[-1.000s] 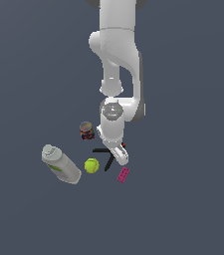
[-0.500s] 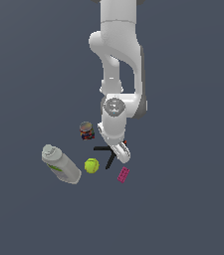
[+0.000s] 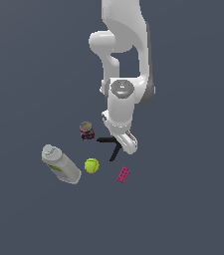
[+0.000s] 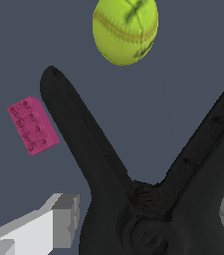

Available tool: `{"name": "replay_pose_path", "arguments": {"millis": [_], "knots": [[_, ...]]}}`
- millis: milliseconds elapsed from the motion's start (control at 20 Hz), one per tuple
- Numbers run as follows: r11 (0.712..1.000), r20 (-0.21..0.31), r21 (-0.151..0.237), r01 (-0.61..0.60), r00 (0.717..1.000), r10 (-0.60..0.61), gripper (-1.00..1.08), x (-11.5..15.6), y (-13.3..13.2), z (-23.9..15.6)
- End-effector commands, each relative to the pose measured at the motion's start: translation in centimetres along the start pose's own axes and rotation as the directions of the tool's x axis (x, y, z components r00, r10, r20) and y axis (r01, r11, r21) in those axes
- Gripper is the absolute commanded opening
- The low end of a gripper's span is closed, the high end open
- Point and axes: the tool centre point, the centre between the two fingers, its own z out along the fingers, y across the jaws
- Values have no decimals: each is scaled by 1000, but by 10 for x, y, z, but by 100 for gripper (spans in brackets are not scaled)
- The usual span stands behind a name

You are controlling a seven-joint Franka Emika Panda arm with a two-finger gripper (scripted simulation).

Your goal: Pick up a designated object from a clutter of objects.

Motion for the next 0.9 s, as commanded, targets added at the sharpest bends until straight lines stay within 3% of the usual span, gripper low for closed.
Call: {"name": "replay_pose_path", "arguments": {"millis": [0, 850], "knots": [[1000, -1, 2, 0, 1000, 0, -100, -8, -2, -23], [1000, -3, -3, -1, 1000, 1, -100, -72, -13, -197]]}}
